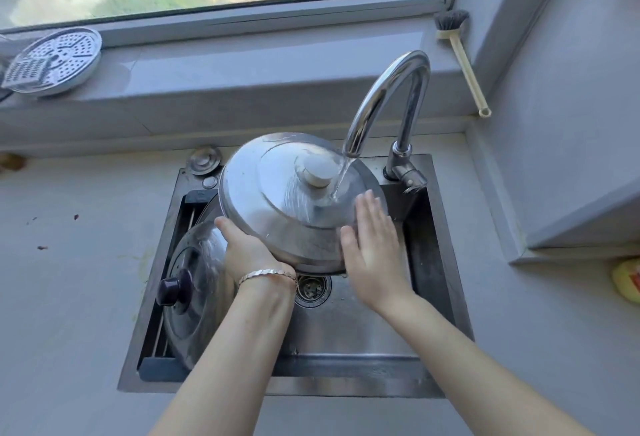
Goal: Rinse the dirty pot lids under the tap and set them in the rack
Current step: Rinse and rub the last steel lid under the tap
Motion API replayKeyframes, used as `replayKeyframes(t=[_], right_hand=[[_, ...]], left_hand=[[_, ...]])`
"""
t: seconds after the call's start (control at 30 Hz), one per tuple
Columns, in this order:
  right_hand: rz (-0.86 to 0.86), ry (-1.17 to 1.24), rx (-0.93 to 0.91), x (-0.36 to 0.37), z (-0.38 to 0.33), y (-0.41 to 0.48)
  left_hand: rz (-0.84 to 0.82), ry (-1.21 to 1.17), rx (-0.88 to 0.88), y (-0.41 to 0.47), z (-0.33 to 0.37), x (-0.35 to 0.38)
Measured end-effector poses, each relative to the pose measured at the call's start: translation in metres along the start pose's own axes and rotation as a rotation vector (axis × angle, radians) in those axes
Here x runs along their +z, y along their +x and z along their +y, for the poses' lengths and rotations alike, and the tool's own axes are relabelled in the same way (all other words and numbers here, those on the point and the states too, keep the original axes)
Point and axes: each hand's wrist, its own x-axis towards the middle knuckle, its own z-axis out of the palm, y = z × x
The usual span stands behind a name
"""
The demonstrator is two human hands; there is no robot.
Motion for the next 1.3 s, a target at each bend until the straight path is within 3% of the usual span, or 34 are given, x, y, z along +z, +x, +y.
replayKeyframes(t=[0.13, 0.27, 0.33, 0.53, 0.67, 0.87, 0.97, 1.03, 1.1, 1.2, 1.23, 1.3], right_hand=[[0.007, 0.219, 0.285, -0.023, 0.024, 0.049], [-0.087, 0.243, 0.242, -0.049, 0.025, 0.082], [-0.119, 0.186, 0.192, -0.049, 0.012, 0.093], [-0.006, 0.072, 0.129, -0.039, -0.008, 0.098], [-0.012, 0.0, 0.15, -0.039, -0.012, 0.09], [-0.074, -0.055, -0.174, -0.007, -0.051, 0.058], [-0.098, -0.085, -0.191, 0.0, -0.054, 0.044], [-0.17, -0.12, -0.326, 0.001, -0.049, 0.025], [-0.219, -0.142, -0.457, -0.002, -0.04, 0.002], [-0.257, -0.119, -0.614, -0.013, -0.015, -0.017], [-0.213, -0.051, -0.593, -0.018, -0.007, -0.015], [-0.032, 0.083, -0.355, -0.027, 0.0, 0.002]], left_hand=[[-0.202, 0.038, 0.038, -0.006, -0.003, -0.013], [-0.409, 0.216, 0.013, -0.011, -0.007, -0.022], [-0.431, 0.3, 0.03, -0.017, -0.008, -0.023], [-0.493, 0.337, 0.094, -0.017, 0.002, -0.014], [-0.505, 0.36, 0.117, -0.014, 0.002, -0.015], [-0.469, 0.365, 0.134, -0.021, -0.012, 0.005], [-0.509, 0.333, 0.035, -0.014, -0.018, 0.005], [-0.536, 0.327, -0.084, -0.01, -0.016, 0.005], [-0.461, 0.211, -0.187, -0.008, -0.007, 0.008], [-0.279, 0.146, -0.153, 0.001, 0.008, 0.012], [-0.239, 0.156, -0.107, 0.005, 0.012, 0.011], [-0.211, 0.178, -0.028, 0.011, 0.017, 0.008]])
